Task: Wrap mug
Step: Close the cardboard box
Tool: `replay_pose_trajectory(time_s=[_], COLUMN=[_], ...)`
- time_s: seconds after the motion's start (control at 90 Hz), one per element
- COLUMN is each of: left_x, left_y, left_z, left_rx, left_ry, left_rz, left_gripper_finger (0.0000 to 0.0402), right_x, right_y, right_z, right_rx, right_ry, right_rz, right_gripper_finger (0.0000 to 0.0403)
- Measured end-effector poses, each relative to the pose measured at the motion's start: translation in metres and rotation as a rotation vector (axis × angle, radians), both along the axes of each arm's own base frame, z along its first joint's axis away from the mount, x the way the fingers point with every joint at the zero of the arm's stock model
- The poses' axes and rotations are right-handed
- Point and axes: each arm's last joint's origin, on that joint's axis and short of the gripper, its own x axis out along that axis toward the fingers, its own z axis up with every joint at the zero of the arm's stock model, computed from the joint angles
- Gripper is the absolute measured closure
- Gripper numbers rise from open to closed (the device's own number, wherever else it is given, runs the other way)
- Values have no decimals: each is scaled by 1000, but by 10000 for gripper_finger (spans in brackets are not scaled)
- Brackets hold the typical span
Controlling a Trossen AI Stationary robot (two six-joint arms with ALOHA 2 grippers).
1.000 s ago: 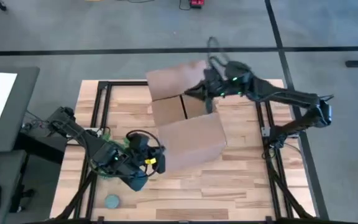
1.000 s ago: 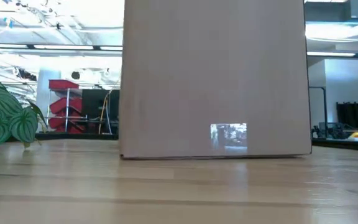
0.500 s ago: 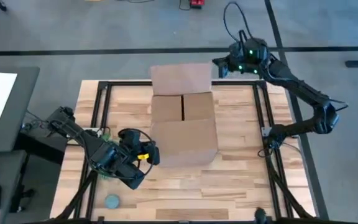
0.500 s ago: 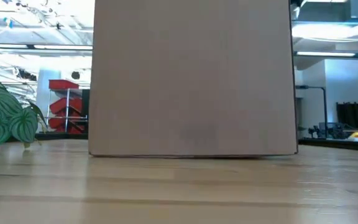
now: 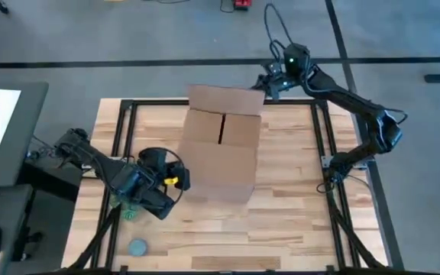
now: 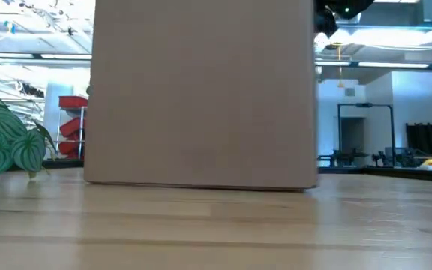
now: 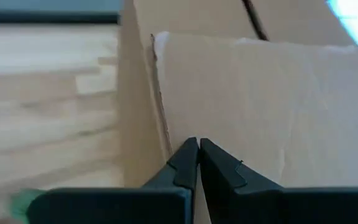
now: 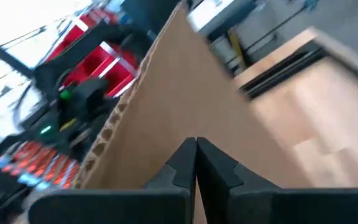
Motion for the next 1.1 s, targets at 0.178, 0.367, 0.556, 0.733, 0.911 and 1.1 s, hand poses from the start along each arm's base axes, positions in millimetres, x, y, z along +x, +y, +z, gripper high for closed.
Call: replay_pose_trajectory(time_s=[0.178, 0.367, 0.556, 0.733, 0.911, 1.1], left_x=[10, 19, 19, 24, 32, 40], left_y=[23, 46, 68, 88, 107, 118], left_z=[0, 1, 4, 6, 8, 10], left_rx=[69, 87, 123, 163, 204, 219], left_ry=[138, 221, 321, 401, 452, 457], left_rz=[-35, -43, -68, -103, -138, -206], left_gripper_finger=[402, 402, 402, 402, 402, 402], right_x=[14, 25, 31, 41, 48, 47], right_y=[34, 66, 95, 129, 159, 173], right_z=[-11, -25, -31, -33, -34, -23], right_rx=[-14, -80, -143, -204, -255, -263], right_ry=[87, 242, 343, 391, 426, 348], right_rz=[128, 134, 158, 173, 159, 164], right_gripper_finger=[403, 403, 403, 403, 403, 403])
